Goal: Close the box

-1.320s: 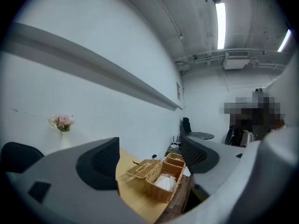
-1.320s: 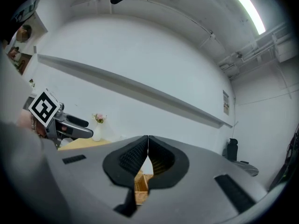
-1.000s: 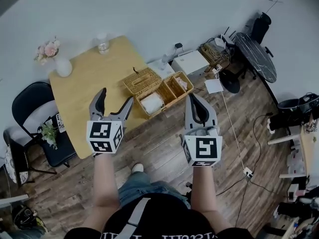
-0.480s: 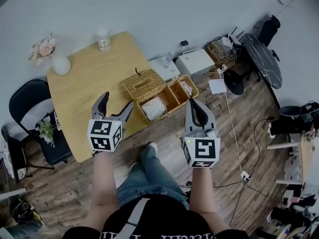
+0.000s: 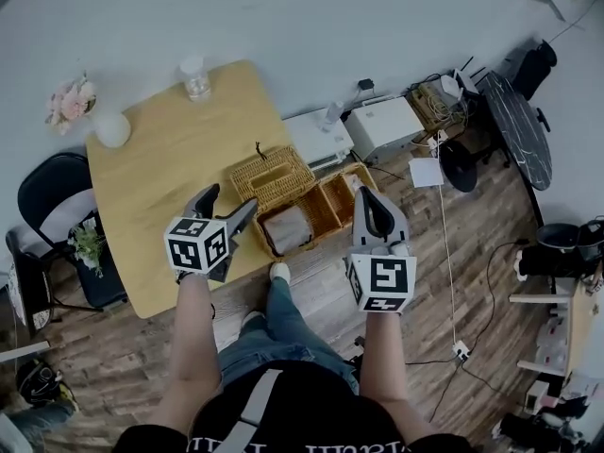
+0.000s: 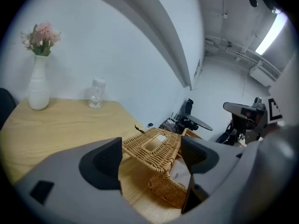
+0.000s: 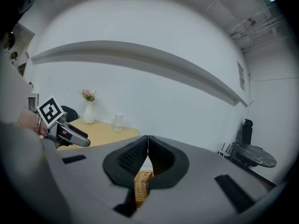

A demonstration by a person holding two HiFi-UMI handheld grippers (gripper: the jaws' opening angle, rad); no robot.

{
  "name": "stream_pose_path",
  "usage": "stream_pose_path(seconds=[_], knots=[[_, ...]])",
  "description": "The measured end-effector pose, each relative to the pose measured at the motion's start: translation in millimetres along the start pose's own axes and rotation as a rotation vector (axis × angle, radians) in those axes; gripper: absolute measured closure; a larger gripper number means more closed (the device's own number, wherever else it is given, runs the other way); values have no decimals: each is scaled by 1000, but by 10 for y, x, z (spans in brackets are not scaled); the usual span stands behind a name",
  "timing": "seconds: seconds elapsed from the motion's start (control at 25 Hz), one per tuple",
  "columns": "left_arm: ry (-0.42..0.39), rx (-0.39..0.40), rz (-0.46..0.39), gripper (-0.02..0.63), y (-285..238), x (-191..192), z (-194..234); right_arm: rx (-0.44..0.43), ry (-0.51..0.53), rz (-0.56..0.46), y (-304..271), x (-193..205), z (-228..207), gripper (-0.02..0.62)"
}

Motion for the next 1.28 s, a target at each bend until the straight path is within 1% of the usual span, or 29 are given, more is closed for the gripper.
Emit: stream_pose_path(seconds=[0.08,0.16,0.24,0.32,0.4,0.44,0.6,0.64,0.72,0.8,0.88,0.96,1.0,1.28], knots=[[15,-4,38,207,-142,66,37,-13,-1,-2,-96,11,-113,578],[52,0,75,207,-267,117,88,-20,-9,-1,-195,33,-222,578],[112,18,104,207,-374,121,155,-29,-14,-1,-309,41,-303,578],[193,44,120,207,-467,100,223,-45,-14,1,-419,43,-357,578],[298,66,131,209,-576,91,310,-60,-10,4,-525,44,-411,578],[363,79,141,209,-639,100,358,-66,-7,6,-575,44,-439,580],[660,156,190,210,-826,165,508,-73,0,14,-720,40,-558,578],[714,173,203,213,-849,184,528,-72,1,16,-739,38,-587,578],[786,200,236,231,-887,230,541,-68,1,18,-763,37,-643,578],[833,214,263,265,-928,266,542,-62,1,21,-772,43,-690,578],[866,208,274,327,-961,292,555,-57,1,24,-761,62,-720,578],[866,181,268,449,-984,304,581,-52,1,29,-737,86,-740,578],[854,167,259,499,-990,300,591,-49,0,30,-722,95,-749,578],[821,141,140,514,-892,187,562,-17,-1,26,-529,120,-762,578]])
Point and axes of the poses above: the fingertips, and each gripper's own axes: y backward along the fingers, z to its left, x out of its underside, the point moved 4 cm from there along y, backward along the fingers, and after that the axes turned 15 degrees about -x, right-handed, at the moved point
